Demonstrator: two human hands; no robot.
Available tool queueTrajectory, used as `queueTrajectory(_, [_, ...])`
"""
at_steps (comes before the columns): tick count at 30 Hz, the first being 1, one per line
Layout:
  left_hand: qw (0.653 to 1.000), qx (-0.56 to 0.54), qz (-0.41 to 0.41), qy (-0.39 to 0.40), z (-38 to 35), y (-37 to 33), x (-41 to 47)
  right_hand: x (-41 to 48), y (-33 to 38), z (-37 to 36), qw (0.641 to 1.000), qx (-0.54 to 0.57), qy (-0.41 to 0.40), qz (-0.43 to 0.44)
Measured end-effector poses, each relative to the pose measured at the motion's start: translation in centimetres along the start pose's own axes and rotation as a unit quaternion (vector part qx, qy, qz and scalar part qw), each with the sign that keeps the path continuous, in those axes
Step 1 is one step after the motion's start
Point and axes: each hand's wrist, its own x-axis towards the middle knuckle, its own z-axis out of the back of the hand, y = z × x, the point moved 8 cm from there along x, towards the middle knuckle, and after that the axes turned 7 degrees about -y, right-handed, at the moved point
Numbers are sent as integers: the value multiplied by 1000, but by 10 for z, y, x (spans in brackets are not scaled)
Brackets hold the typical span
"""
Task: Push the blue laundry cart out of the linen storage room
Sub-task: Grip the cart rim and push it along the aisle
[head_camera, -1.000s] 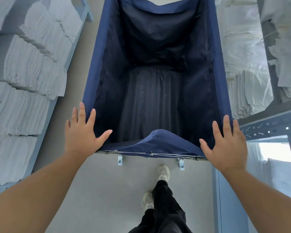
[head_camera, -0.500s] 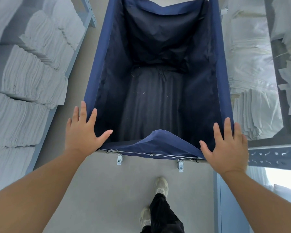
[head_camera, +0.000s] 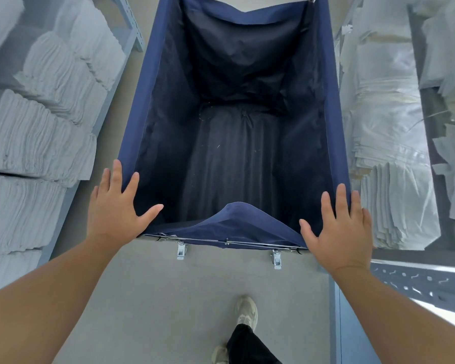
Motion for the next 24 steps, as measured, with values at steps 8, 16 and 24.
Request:
queueTrajectory(8, [1000, -3, 1, -3, 0, 1, 30, 30, 5, 0, 1000, 3, 3, -2])
queueTrajectory(16, [1000, 2, -6, 2, -2, 5, 69, 63, 15, -1, 1000, -13, 21, -8])
queueTrajectory(24, [1000, 10, -12, 5, -7, 12, 112, 102, 27, 5, 999, -12, 35, -15])
